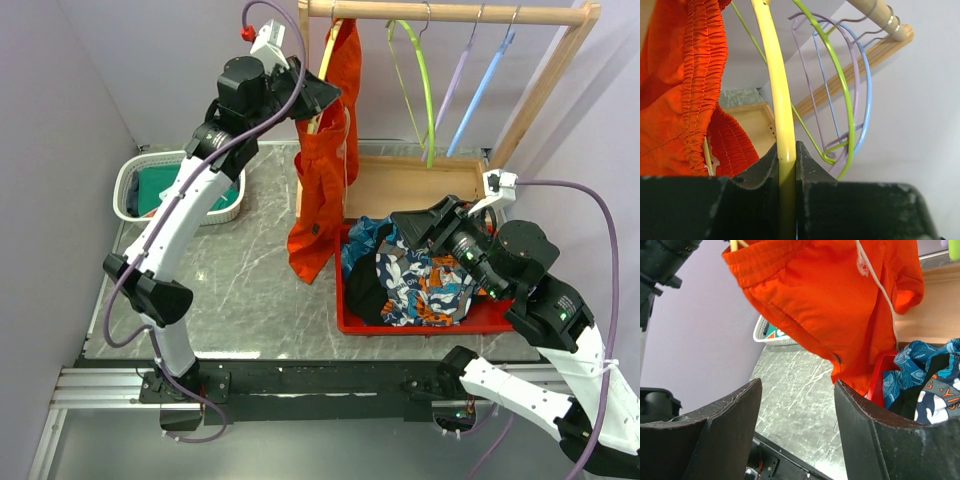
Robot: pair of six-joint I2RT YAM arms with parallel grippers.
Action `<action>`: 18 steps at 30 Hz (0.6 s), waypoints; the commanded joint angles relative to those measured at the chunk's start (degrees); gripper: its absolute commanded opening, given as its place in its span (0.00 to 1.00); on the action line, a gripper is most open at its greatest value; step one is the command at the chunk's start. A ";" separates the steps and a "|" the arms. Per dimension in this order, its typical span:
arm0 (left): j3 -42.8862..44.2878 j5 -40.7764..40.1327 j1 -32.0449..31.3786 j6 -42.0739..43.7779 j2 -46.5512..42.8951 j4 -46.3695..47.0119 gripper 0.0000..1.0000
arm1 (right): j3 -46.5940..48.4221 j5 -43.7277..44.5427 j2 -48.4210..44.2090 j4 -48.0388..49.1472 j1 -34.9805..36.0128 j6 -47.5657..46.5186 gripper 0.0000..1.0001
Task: Place the shorts on the hanger
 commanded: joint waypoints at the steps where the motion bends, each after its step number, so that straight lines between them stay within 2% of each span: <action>1: 5.36 0.57 1.55 -0.81 0.71 9.70 0.01 | 0.81 -0.57 -0.79 -0.37 0.01 -0.37 0.67; 12: 2.30 6.81 5.33 -3.79 1.51 10.14 0.01 | -0.15 -0.30 -1.32 -0.72 0.01 0.42 0.67; 13: 1.50 7.25 5.51 -3.80 1.15 10.49 0.04 | -0.24 -0.22 -1.32 -0.81 0.01 0.42 0.67; 14: 0.62 7.51 5.51 -3.45 0.02 10.67 0.17 | -0.50 -0.13 -1.23 -0.63 0.01 0.42 0.67; 16: -1.40 7.69 5.51 -2.75 -1.30 10.49 0.29 | -0.68 0.13 -1.15 -0.63 0.10 0.42 0.68; 17: -1.93 7.78 5.51 -1.87 -2.53 10.14 0.44 | -0.85 0.14 -1.06 -0.63 0.10 0.42 0.68; 18: -2.11 7.87 5.51 -1.43 -3.15 8.92 0.53 | -0.94 0.22 -0.97 -0.55 0.10 0.42 0.68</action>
